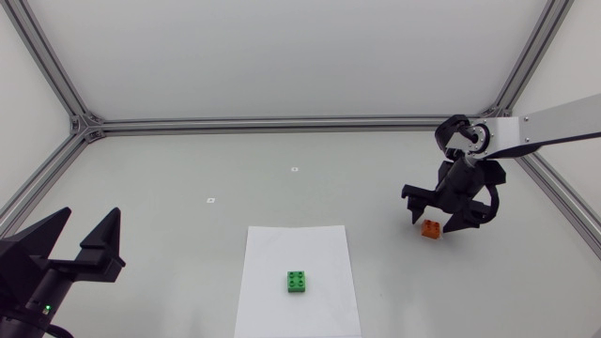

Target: Pick up the orange 2x2 brick with the right arm and stack it on top of the green 2x2 brick in the center

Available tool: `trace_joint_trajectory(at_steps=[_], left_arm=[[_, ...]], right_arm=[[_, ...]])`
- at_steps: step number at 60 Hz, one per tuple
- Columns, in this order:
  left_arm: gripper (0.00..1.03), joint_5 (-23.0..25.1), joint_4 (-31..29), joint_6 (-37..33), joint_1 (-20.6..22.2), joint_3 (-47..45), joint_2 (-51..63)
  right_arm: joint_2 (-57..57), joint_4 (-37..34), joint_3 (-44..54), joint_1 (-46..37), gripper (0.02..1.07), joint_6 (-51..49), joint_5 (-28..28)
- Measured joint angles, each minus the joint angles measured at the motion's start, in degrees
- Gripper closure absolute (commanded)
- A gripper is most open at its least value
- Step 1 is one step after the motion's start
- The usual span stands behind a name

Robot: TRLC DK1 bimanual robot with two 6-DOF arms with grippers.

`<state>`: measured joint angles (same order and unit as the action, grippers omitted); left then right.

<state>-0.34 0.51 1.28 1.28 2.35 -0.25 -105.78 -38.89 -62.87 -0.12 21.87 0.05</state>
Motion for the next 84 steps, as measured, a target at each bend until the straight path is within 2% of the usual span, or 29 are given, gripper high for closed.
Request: trace_joint_trajectory(at_steps=[20, 26, 39, 42, 47, 84], left_arm=[[0.04, 0.02, 0.00, 0.00, 0.00, 0.00, 0.00], [0.04, 0.02, -0.02, 0.00, 0.00, 0.00, 0.00], [0.04, 0.00, 0.00, -0.02, 0.00, 0.00, 0.00], [0.04, 0.00, -0.02, -0.02, 0.00, 0.00, 0.00], [0.04, 0.02, 0.00, 0.00, 0.00, 0.00, 0.00], [0.04, 0.02, -0.02, -0.02, 0.02, 0.00, 0.00]], right_arm=[[0.00, 0.15, 1.11, 0.00, 0.30, -0.92, -0.02], [0.00, 0.15, 1.11, 0.00, 0.39, -1.11, 0.00], [0.00, 0.15, 1.11, 0.00, 0.40, -1.31, 0.00], [0.00, 0.15, 1.11, 0.00, 0.48, -1.33, 0.00], [0.04, 0.20, 1.11, 0.00, 0.54, -1.36, 0.02], [0.68, 0.35, 1.25, 0.07, 0.54, -1.55, 0.20]])
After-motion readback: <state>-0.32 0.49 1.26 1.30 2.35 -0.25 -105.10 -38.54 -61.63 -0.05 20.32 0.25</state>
